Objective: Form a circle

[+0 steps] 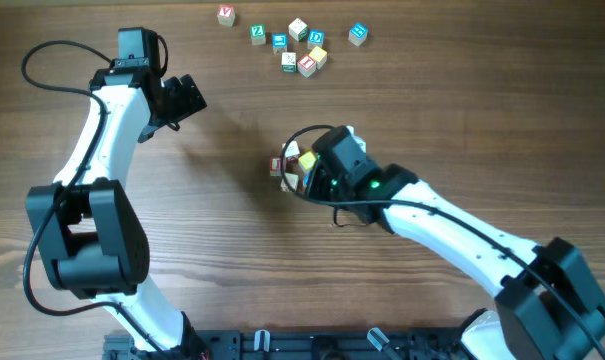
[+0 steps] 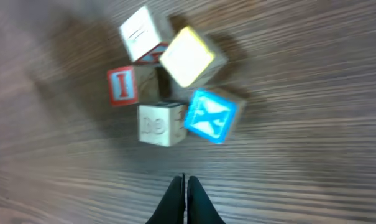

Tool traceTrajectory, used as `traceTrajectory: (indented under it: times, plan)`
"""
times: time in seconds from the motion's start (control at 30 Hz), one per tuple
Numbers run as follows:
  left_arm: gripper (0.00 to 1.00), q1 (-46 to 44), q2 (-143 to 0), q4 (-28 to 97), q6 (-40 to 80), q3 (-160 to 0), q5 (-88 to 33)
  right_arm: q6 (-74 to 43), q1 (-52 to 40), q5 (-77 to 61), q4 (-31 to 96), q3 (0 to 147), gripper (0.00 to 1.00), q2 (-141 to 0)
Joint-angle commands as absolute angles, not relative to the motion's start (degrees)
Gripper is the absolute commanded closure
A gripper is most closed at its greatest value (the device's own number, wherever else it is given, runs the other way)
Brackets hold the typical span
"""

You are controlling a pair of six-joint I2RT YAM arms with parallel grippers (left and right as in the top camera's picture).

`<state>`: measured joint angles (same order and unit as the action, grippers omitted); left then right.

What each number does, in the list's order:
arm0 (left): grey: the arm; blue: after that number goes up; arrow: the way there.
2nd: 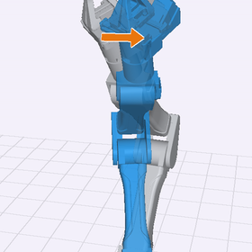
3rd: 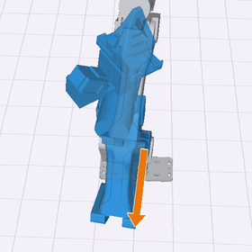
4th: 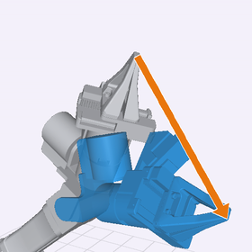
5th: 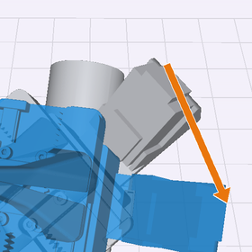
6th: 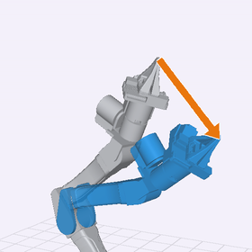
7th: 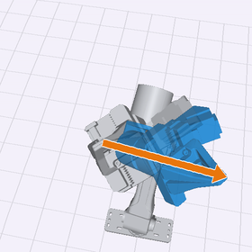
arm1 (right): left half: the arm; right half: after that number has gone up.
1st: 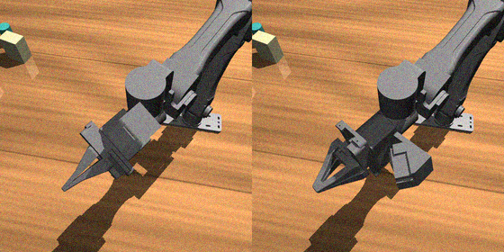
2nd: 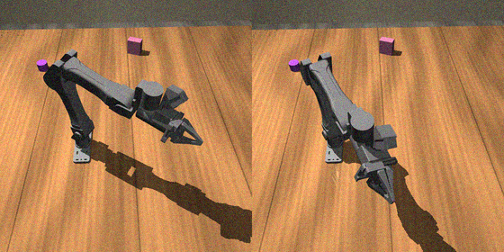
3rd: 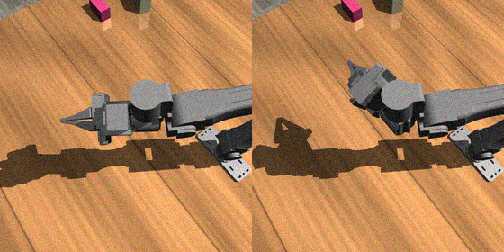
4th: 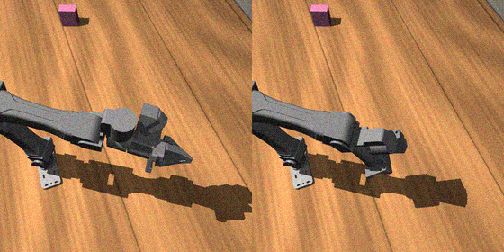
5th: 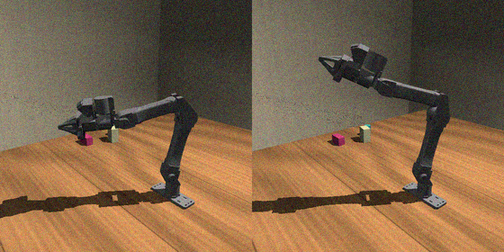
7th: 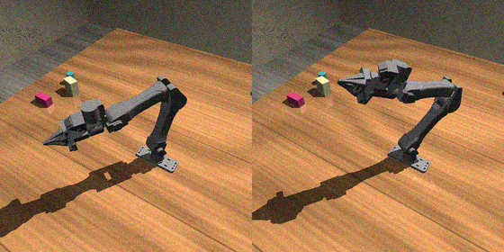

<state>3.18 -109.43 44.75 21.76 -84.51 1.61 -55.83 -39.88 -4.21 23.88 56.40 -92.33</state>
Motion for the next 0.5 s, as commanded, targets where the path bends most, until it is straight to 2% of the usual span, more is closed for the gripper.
traceTrajectory:
  times: [0.0, 0.47]
  plan:
    - [0.00, 3.4, -108.4, 44.8, 21.5, -85.1, 1.5, -55.1, -39.0, -1.0, 27.2, 57.1, 0.96, -91.7]
    - [0.00, 3.4, -108.4, 44.8, 21.5, -85.1, 1.5, -55.5, -39.0, -0.2, 27.7, 56.6, 0.95, -92.5]
